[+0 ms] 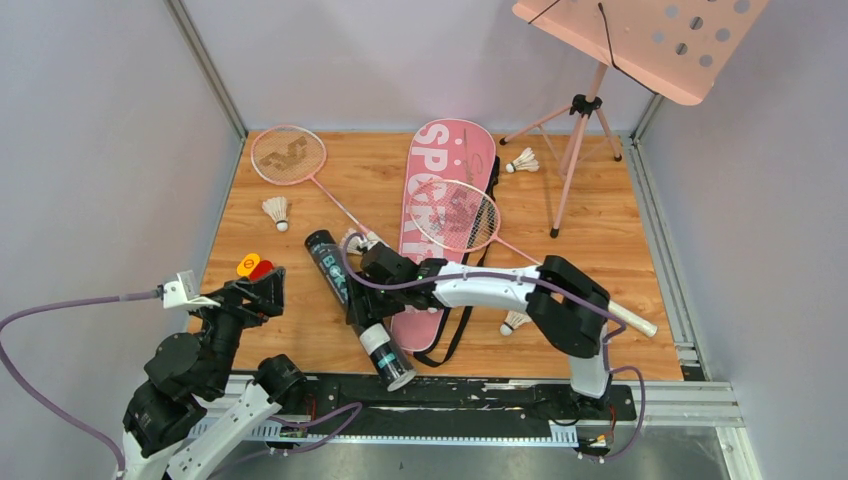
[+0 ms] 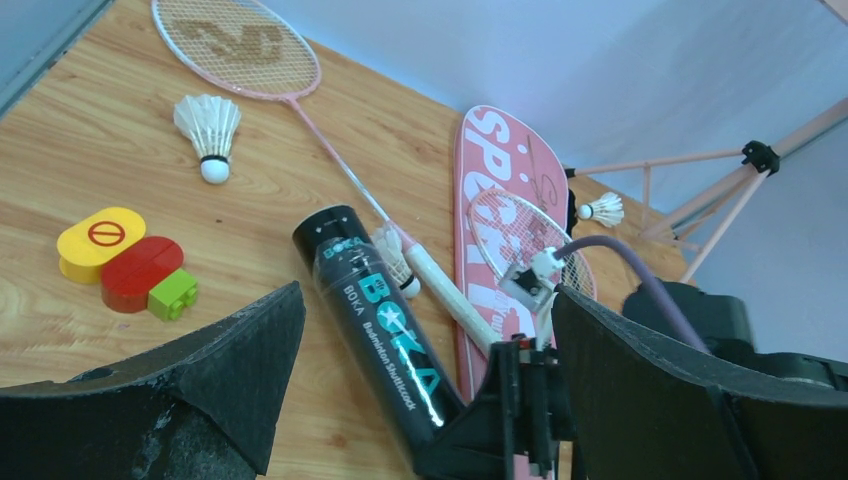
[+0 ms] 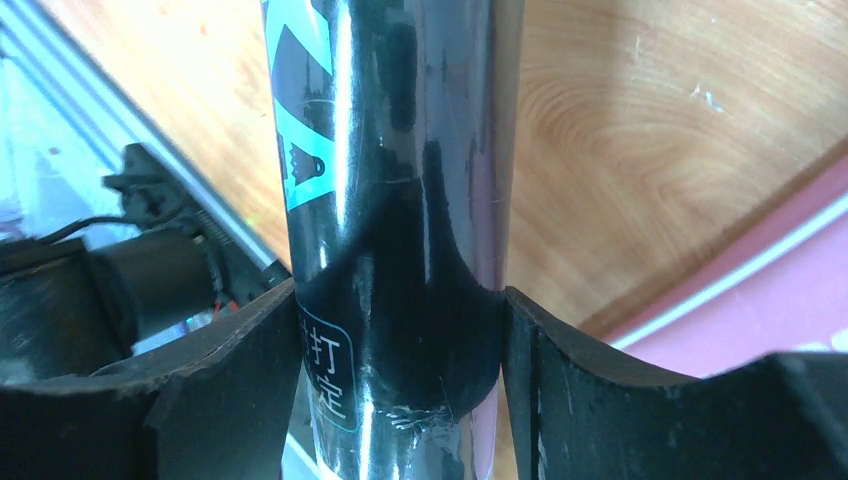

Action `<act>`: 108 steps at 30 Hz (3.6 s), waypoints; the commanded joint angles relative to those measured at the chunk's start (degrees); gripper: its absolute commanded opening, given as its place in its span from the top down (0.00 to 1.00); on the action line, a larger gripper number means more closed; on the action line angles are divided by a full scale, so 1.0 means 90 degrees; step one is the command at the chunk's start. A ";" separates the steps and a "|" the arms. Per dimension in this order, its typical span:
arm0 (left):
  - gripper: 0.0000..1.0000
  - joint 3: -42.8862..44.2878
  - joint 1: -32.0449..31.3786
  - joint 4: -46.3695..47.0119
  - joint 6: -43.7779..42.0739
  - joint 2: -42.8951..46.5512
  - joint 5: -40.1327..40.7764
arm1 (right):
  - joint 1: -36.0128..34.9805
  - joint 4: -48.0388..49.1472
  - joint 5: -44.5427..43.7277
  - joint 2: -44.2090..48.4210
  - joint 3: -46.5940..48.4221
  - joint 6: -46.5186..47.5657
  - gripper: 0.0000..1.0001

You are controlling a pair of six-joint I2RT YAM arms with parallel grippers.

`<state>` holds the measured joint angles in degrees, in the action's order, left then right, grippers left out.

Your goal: Pack up the badminton gear

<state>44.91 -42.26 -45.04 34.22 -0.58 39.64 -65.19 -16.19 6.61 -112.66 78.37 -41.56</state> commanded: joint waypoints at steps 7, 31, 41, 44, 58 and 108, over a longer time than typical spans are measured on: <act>0.00 0.0012 -0.0109 0.0154 0.0059 -0.0080 -0.0525 | -0.0032 0.1632 -0.0345 0.2520 -0.1552 -0.0431 0.54; 0.00 -0.1049 -0.0109 0.4412 0.1535 -0.2611 -0.5352 | -0.0325 0.7240 0.0232 0.5101 -0.5028 -0.0632 0.56; 0.21 -0.1263 -0.0109 0.5295 0.1642 -0.2958 -0.5918 | -0.0345 0.7667 0.0034 0.4563 -0.5036 -0.0970 0.54; 0.38 -0.1359 -0.0109 0.5315 0.1631 -0.2831 -0.5844 | -0.0346 0.7697 -0.0029 0.4452 -0.5063 -0.1103 0.46; 0.47 0.0464 -0.0108 0.1790 -0.1035 -0.3033 -0.4563 | -0.0325 0.4517 -0.1430 0.5931 -0.5318 -0.0343 0.02; 0.58 -0.0291 -0.1802 0.1224 -0.6723 -0.3790 -0.4487 | -0.0325 0.1011 -0.1171 0.7947 -0.3419 0.1444 1.00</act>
<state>42.46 -58.17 -37.04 -25.74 -36.23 -0.58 -68.07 -11.64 -5.89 -43.46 48.25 -28.38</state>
